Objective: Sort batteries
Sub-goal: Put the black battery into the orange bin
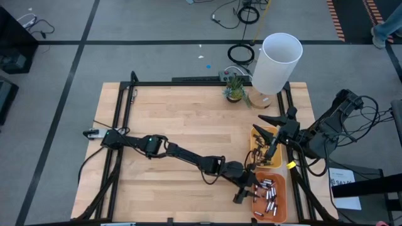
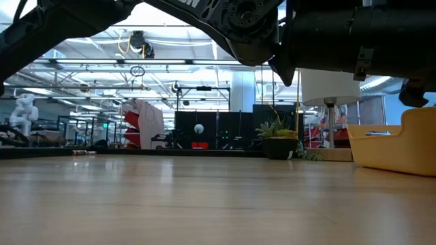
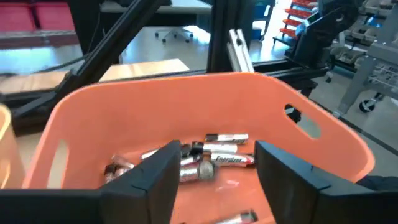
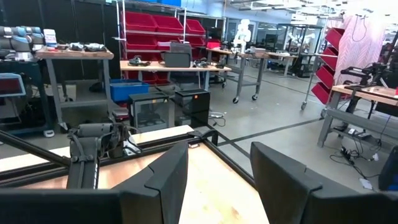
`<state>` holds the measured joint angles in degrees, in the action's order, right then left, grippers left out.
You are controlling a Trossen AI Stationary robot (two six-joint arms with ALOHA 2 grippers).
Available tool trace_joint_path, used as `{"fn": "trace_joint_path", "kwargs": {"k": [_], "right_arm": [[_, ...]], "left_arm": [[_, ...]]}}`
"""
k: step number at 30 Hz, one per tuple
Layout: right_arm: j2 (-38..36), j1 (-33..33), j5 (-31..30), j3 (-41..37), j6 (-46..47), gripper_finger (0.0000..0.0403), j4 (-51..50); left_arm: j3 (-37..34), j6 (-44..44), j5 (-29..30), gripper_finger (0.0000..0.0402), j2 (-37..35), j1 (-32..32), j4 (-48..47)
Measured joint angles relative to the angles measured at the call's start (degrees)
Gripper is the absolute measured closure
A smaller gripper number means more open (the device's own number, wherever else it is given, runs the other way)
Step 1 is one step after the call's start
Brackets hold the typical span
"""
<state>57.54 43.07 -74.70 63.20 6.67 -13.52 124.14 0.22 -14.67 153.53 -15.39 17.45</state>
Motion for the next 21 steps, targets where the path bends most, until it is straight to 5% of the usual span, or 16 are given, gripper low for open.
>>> {"fn": "trace_joint_path", "kwargs": {"k": [8,21], "right_arm": [[0.2,0.3,2.8,0.0,-0.1,0.0236,-2.7],[-0.3,0.4,2.4,0.0,-4.5,0.0236,-4.1]], "left_arm": [[0.1,4.9,1.3,0.017,-5.8,1.6,-17.5],[-0.1,15.5,16.5,0.0169,-11.8,5.8,-64.1]]}}
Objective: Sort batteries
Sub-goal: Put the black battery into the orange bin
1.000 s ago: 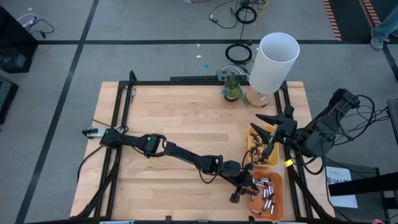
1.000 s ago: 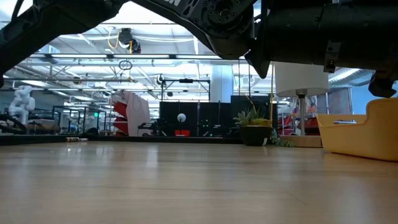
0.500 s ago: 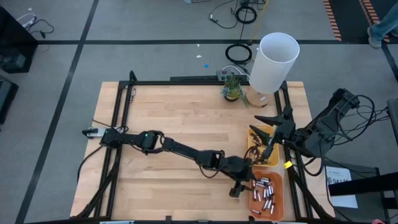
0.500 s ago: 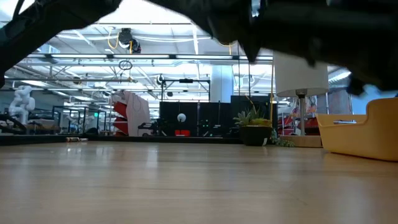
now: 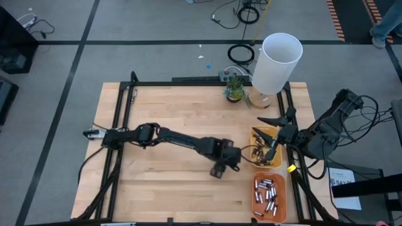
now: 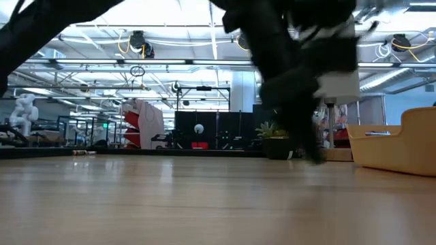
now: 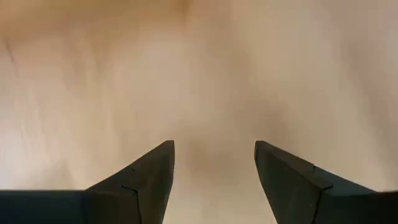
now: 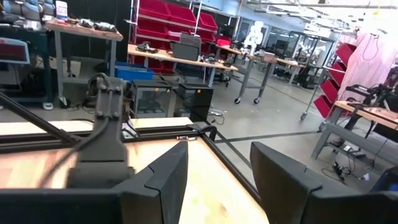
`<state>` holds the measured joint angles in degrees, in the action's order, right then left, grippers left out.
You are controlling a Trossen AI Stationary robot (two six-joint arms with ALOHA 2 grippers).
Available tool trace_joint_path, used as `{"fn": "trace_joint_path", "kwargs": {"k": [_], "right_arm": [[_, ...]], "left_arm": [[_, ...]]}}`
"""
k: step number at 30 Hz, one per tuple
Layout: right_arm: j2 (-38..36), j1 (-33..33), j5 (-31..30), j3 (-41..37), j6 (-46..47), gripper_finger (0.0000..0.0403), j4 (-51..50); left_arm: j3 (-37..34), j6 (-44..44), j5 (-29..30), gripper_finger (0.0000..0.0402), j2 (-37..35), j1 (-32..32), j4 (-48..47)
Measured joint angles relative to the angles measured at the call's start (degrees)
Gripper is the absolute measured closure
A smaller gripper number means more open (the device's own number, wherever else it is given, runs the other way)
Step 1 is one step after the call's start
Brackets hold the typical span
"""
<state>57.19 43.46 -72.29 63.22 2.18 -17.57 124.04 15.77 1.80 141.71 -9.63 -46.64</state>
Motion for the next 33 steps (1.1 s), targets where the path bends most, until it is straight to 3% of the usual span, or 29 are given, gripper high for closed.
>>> {"fn": "trace_joint_path", "kwargs": {"k": [7,11,16,19,22,24,26,30,33], "right_arm": [[1.0,0.0,0.0,0.0,4.4,0.0236,-4.4],[3.2,-0.1,0.0,0.0,10.3,0.0236,-9.7],[6.7,-0.1,0.2,0.0,15.0,0.0236,-12.2],[9.7,-0.1,0.2,0.0,18.8,0.0236,-14.9],[11.7,-0.4,0.2,0.0,16.8,0.0236,-15.5],[11.9,-0.6,-0.2,0.0,16.6,0.0236,-15.3],[12.0,-0.8,-0.1,0.0,16.6,0.0236,-15.3],[11.2,-1.6,-0.3,0.0,16.5,0.0236,-14.6],[11.2,-2.8,-1.3,0.0,14.8,0.0236,-13.2]], "left_arm": [[-1.1,-0.4,-2.4,0.0203,-1.6,3.8,-18.0],[-5.0,-0.4,-3.0,0.023,-7.2,6.1,-25.0],[-21.4,-4.3,2.2,0.026,-23.1,13.1,-22.5],[-35.3,-7.5,10.8,0.0273,-36.0,18.8,-19.8],[-47.9,-12.8,21.5,0.028,-48.4,26.5,-15.4],[-53.8,-17.2,24.0,0.0281,-55.4,32.1,-14.4],[-58.1,-23.7,21.4,0.0281,-60.2,38.0,-14.8],[-62.5,-32.0,8.9,0.0281,-64.5,48.4,-18.0],[-63.6,-32.1,10.5,0.0281,-63.1,53.3,-18.1]]}}
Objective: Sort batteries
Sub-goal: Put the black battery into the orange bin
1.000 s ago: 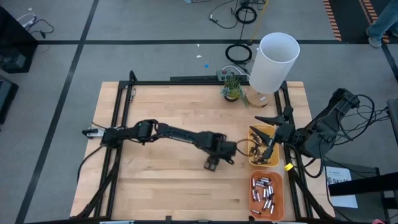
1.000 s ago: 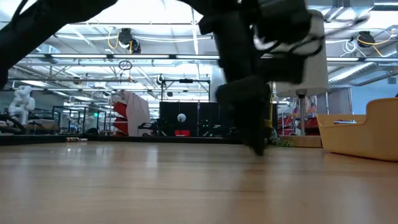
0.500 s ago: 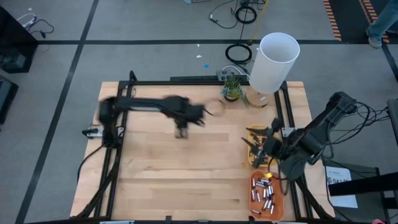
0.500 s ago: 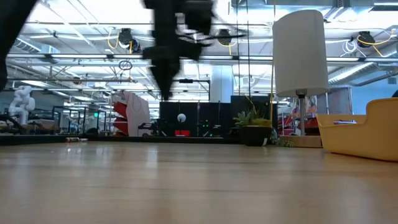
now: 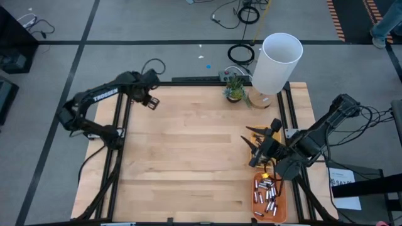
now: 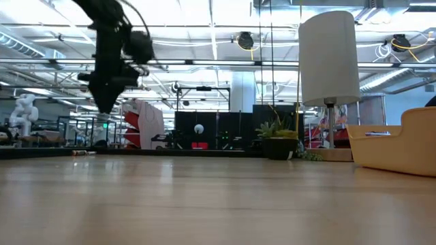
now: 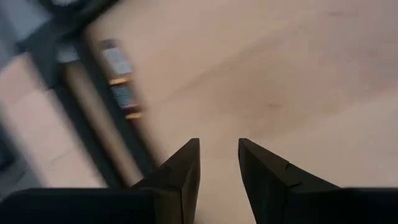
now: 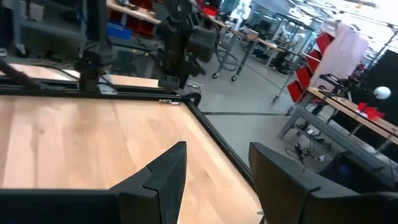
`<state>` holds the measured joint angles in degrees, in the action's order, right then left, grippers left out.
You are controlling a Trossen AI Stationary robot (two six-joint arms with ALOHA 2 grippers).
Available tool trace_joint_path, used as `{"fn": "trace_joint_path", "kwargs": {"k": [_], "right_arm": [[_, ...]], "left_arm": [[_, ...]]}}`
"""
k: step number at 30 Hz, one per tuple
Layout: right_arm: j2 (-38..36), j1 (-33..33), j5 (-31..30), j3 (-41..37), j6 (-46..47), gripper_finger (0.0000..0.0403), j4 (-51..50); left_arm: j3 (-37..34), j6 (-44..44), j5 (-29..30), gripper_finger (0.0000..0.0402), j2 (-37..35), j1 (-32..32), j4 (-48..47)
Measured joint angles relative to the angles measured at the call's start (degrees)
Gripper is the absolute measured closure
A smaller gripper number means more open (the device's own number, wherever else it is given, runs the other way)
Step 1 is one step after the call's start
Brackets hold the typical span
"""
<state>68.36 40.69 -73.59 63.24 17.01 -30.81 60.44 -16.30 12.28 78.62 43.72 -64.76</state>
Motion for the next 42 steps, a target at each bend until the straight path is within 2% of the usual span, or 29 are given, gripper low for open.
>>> {"fn": "trace_joint_path", "kwargs": {"k": [2,4,8,10,18,21,26,28,31,33,38,42], "right_arm": [[0.0,-1.1,0.0,0.0,-0.6,0.0236,0.9],[0.0,-2.0,0.0,0.0,-1.6,0.0236,1.2],[0.0,-3.8,0.4,0.0,-3.1,0.0236,1.9],[0.0,-4.6,0.4,0.0,-4.2,0.0236,2.0],[0.0,-8.3,0.4,0.0,-8.2,0.0236,2.3],[0.0,-9.8,1.0,0.0,-9.0,0.0236,2.3],[0.0,-12.6,5.7,0.0,-10.3,0.0236,2.3],[0.0,-13.8,7.5,0.0,-10.5,0.0236,2.3],[0.0,-15.4,8.1,0.0,-10.5,0.0236,2.3],[0.0,-16.4,8.9,0.0,-10.5,0.0236,2.3],[0.0,-18.5,14.4,0.0,-10.3,0.0236,2.3],[0.0,-19.7,16.0,0.0,-10.4,0.0236,2.2]], "left_arm": [[-0.3,-0.4,4.0,0.0281,2.7,2.6,0.1],[-0.4,1.3,5.1,0.0281,6.4,4.7,-0.3],[-0.5,14.5,4.8,0.0281,13.5,5.8,-2.4],[-0.5,18.1,5.9,0.0281,16.8,5.5,-4.2],[-0.5,20.1,13.3,0.0262,27.7,3.9,-16.1],[-0.5,20.2,13.5,0.0243,29.7,3.4,-15.7],[0.0,24.9,14.3,0.0197,31.1,2.2,-13.4],[0.8,27.6,17.8,0.0175,31.0,1.5,-11.9],[2.0,32.0,26.0,0.0143,31.1,0.9,-7.9],[2.5,35.3,28.3,0.0128,31.0,0.8,-5.8],[3.0,43.3,22.2,0.0121,31.0,2.7,-3.4],[3.0,46.3,23.1,0.0121,31.0,4.7,-3.3]]}}
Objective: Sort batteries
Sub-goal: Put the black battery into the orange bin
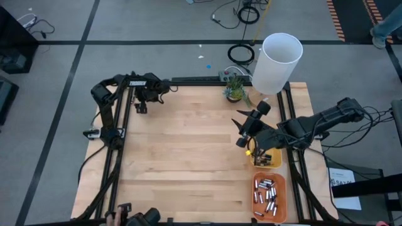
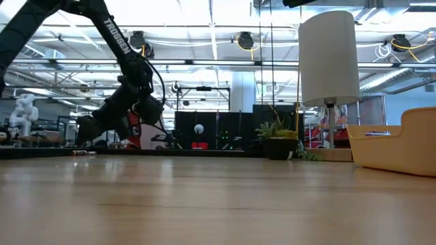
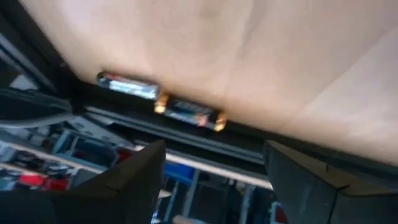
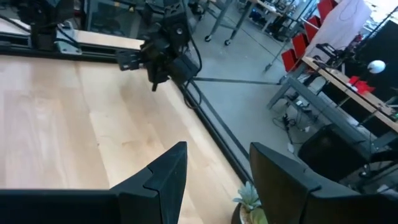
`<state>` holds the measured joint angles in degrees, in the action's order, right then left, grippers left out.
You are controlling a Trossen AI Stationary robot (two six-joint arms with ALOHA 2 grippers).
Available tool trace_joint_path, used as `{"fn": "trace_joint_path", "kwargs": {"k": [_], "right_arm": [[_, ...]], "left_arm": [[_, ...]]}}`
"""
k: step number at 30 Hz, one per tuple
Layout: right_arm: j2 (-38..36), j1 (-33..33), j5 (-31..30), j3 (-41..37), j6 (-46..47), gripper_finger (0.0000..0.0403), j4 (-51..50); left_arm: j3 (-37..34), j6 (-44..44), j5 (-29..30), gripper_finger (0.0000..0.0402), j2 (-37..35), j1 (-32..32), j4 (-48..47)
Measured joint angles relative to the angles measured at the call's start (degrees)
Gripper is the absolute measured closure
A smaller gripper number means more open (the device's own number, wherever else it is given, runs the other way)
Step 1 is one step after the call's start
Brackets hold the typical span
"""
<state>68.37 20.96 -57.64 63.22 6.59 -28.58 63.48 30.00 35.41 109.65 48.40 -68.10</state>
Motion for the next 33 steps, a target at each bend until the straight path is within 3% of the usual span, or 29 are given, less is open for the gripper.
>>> {"fn": "trace_joint_path", "kwargs": {"k": [7,14,18,23,33], "right_arm": [[0.3,-2.0,1.0,0.0,0.1,0.0236,-0.4],[1.9,-3.5,1.3,0.0,-1.3,0.0236,-0.3],[2.3,-4.9,4.4,0.0,-2.2,0.0236,0.4],[2.3,-6.4,8.4,0.0,-2.5,0.0236,0.5],[2.3,-6.8,8.7,0.0,-1.8,0.0236,0.5]], "left_arm": [[0.0,6.4,2.4,0.0121,1.5,3.7,2.7],[0.0,7.9,5.2,0.0121,6.1,5.3,2.9],[0.0,7.5,6.7,0.0121,7.1,5.5,3.5],[0.0,7.5,7.2,0.0121,7.1,5.5,4.6],[0.0,8.2,4.5,0.0121,7.1,5.2,4.8]]}}
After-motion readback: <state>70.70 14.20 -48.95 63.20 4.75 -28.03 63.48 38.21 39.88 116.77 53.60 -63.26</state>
